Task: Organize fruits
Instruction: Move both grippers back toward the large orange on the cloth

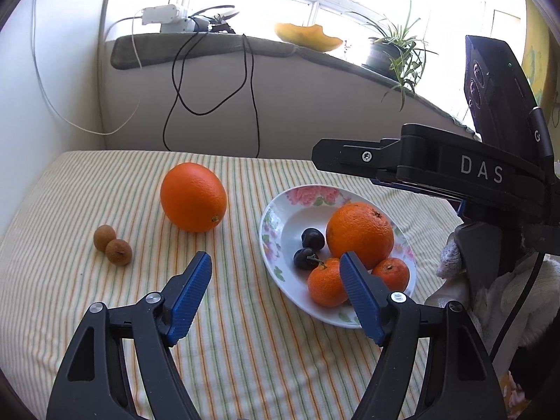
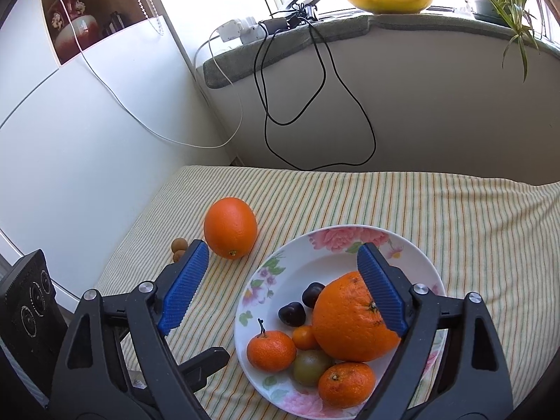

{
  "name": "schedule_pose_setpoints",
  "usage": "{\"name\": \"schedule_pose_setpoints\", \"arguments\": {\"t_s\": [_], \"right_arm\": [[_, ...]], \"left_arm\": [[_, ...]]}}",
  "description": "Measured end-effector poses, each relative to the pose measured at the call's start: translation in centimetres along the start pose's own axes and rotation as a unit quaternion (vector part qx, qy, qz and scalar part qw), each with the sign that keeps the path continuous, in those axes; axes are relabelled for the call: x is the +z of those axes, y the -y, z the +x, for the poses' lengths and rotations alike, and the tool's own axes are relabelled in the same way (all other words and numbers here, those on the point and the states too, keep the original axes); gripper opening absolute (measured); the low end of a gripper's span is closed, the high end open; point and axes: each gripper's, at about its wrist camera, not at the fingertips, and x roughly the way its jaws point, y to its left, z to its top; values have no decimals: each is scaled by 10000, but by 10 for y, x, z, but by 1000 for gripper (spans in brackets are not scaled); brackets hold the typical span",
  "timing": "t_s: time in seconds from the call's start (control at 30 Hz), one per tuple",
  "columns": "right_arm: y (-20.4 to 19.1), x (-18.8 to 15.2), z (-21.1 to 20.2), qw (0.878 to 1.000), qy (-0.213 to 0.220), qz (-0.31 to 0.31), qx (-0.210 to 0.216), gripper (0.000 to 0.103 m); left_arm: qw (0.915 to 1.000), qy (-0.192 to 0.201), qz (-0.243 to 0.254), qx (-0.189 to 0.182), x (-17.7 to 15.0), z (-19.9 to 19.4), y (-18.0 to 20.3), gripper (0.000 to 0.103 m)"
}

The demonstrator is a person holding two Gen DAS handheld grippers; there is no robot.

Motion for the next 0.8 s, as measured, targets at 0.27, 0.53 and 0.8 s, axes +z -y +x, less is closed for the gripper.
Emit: {"name": "schedule_pose_setpoints", "arguments": {"t_s": [0.27,0.53,0.8], "right_arm": [[-6,6,9,9997,-131,-110,-173,95],[-16,14,23,9987,-381,-235,-226,95],[-25,24,38,9983,-540,-204,-85,95]], "left_arm": [[9998,9,-10,184,5,1,-15,76],[9995,14,-98,305,10,4,-36,76],[9992,42,-200,353,16,6,-55,76]]}}
